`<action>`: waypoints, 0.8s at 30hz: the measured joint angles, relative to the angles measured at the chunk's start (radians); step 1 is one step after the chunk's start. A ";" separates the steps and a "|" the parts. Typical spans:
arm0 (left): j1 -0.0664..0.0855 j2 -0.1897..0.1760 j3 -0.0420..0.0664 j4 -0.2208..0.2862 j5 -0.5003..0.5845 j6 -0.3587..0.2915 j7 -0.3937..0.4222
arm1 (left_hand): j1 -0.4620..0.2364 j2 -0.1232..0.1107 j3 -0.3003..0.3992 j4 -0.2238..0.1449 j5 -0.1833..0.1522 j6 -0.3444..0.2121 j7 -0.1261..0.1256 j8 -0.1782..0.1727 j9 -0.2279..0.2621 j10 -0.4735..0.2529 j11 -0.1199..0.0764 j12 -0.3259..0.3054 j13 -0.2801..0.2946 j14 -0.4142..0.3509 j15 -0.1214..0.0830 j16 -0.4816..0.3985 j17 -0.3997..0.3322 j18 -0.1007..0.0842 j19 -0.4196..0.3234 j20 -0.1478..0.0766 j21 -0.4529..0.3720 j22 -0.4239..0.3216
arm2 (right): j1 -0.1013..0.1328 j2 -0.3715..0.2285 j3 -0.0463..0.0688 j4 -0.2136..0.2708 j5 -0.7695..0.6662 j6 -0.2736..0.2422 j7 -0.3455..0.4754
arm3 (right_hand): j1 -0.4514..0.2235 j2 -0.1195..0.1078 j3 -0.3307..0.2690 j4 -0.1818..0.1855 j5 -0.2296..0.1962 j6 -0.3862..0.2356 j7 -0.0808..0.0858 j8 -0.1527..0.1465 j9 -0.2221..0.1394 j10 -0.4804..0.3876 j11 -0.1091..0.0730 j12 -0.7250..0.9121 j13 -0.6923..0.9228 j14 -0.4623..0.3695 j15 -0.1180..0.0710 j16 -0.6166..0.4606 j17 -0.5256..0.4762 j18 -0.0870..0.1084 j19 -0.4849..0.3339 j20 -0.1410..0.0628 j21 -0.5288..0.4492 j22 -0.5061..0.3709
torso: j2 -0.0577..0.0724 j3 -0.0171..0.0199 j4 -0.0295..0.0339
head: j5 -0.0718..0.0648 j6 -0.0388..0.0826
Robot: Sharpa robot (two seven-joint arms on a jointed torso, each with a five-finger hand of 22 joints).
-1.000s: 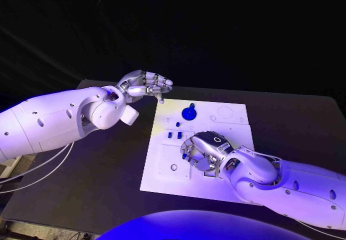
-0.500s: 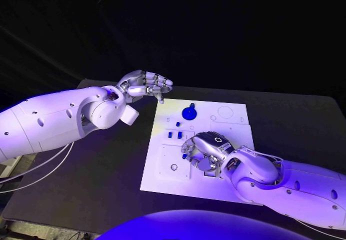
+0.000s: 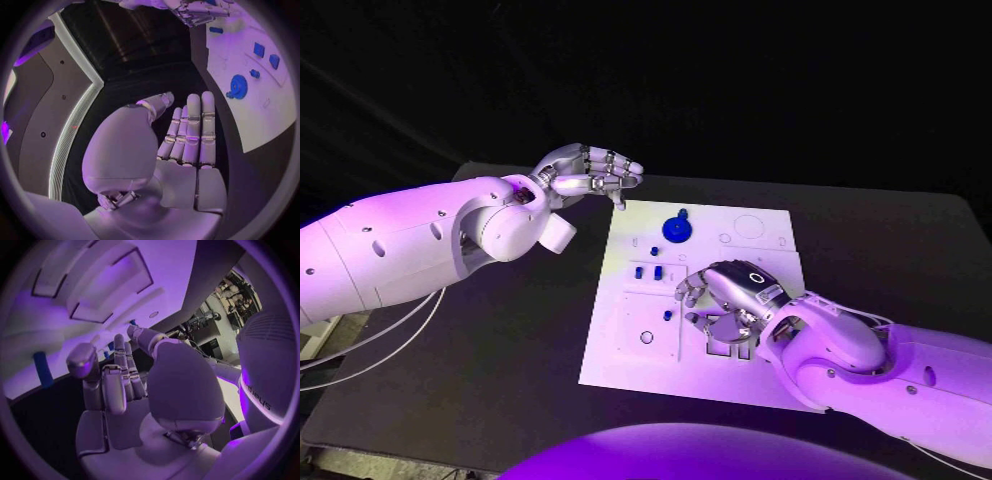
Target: Assemble the parts on the task board
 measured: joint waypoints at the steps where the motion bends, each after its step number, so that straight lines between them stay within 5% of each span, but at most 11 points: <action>1: 0.000 0.000 0.000 0.000 0.000 0.000 0.000 | 0.000 0.000 -0.002 0.002 0.000 0.000 0.000 0.000 0.000 0.000 0.000 0.003 0.000 0.000 0.000 0.000 0.000 0.000 0.000 0.000 -0.002 -0.001 | 0.011 -0.012 0.001 0.010 0.007 -0.001 0.000 | -0.005 -0.005 -0.007 0.001 0.000 0.000 0.000 0.000 -0.001 -0.004 0.004 -0.005 -0.001 0.001 0.004 0.000 0.000 0.000 0.003 0.003 0.000 0.000 | 0.000 0.0000 0.0000 | -0.001 0.001; 4: 0.000 -0.001 0.000 0.000 0.000 0.000 0.001 | 0.000 0.000 -0.003 0.003 0.000 0.000 0.000 0.000 0.000 0.000 0.000 0.003 0.000 0.000 0.000 0.000 0.000 0.000 0.000 0.000 -0.002 -0.001 | 0.044 -0.047 0.003 0.035 0.035 0.002 -0.002 | -0.014 -0.013 -0.042 0.003 0.000 -0.020 0.004 -0.014 -0.004 -0.037 0.011 -0.023 -0.009 0.000 0.010 0.004 0.000 0.000 -0.001 0.008 -0.010 -0.005 | 0.000 0.0001 -0.0006 | -0.006 0.005; 8: 0.000 -0.001 -0.001 0.000 0.000 0.000 0.003 | 0.000 0.000 -0.003 0.003 0.000 0.000 0.000 0.000 0.000 0.000 0.000 0.003 0.000 -0.004 0.004 0.000 0.000 0.000 -0.004 0.004 -0.002 -0.001 | 0.105 -0.102 0.007 0.058 0.093 0.028 -0.006 | 0.005 0.012 -0.205 0.023 0.000 -0.052 0.011 -0.046 -0.017 -0.119 0.023 -0.033 -0.035 0.002 0.019 0.004 -0.008 0.000 -0.009 0.020 -0.051 -0.029 | -0.001 -0.0007 -0.0008 | -0.017 0.014; 10: 0.000 -0.001 -0.001 -0.001 0.000 0.000 0.003 | 0.000 0.000 -0.003 0.003 0.000 0.000 0.000 0.000 0.000 0.000 0.000 0.003 0.000 -0.004 0.004 0.000 0.000 0.000 -0.004 0.004 -0.002 -0.001 | 0.132 -0.127 0.007 0.060 0.118 0.051 -0.008 | 0.071 0.060 -0.370 0.066 0.000 -0.057 0.007 -0.060 -0.029 -0.160 0.030 -0.020 -0.057 0.002 0.026 0.000 -0.021 0.000 -0.011 0.025 -0.071 -0.042 | -0.002 -0.0011 -0.0008 | -0.023 0.018; 14: 0.000 0.001 -0.002 -0.002 0.000 0.000 0.004 | 0.000 0.000 -0.003 0.003 0.000 0.000 0.000 0.000 0.000 0.000 0.000 0.003 0.000 -0.004 0.004 0.000 0.000 0.000 -0.004 0.004 -0.002 -0.001 | 0.160 -0.157 0.007 0.041 0.141 0.104 -0.011 | 0.168 0.076 -0.522 0.167 0.000 -0.065 0.001 -0.075 -0.047 -0.199 0.038 0.001 -0.086 0.002 0.033 0.000 -0.025 0.000 -0.006 0.030 -0.078 -0.046 | -0.003 -0.0017 -0.0007 | -0.033 0.028; 19: 0.000 0.004 -0.002 -0.003 0.000 0.000 0.005 | 0.000 0.000 -0.003 0.003 0.000 0.000 0.000 0.000 0.000 0.000 0.000 0.003 0.000 -0.004 0.004 0.000 0.000 0.000 -0.004 0.004 -0.002 -0.001 | 0.167 -0.163 0.006 0.011 0.142 0.168 -0.014 | 0.229 0.067 -0.570 0.246 0.000 -0.077 -0.005 -0.085 -0.059 -0.214 0.039 0.009 -0.105 0.002 0.033 0.000 -0.030 0.000 -0.002 0.034 -0.092 -0.051 | -0.003 -0.0023 -0.0004 | -0.044 0.036; 24: 0.000 0.005 -0.002 -0.004 0.000 0.000 0.005 | 0.000 0.000 -0.003 0.003 0.000 0.000 0.000 0.000 0.000 0.000 0.000 0.003 0.000 -0.004 0.004 0.000 0.000 0.000 -0.004 0.004 -0.002 -0.001 | 0.164 -0.157 0.004 -0.016 0.125 0.227 -0.015 | 0.238 0.070 -0.578 0.256 0.000 -0.081 -0.009 -0.085 -0.059 -0.215 0.039 0.013 -0.107 0.002 0.033 0.000 -0.032 0.000 -0.002 0.033 -0.097 -0.056 | -0.002 -0.0016 0.0007 | -0.049 0.038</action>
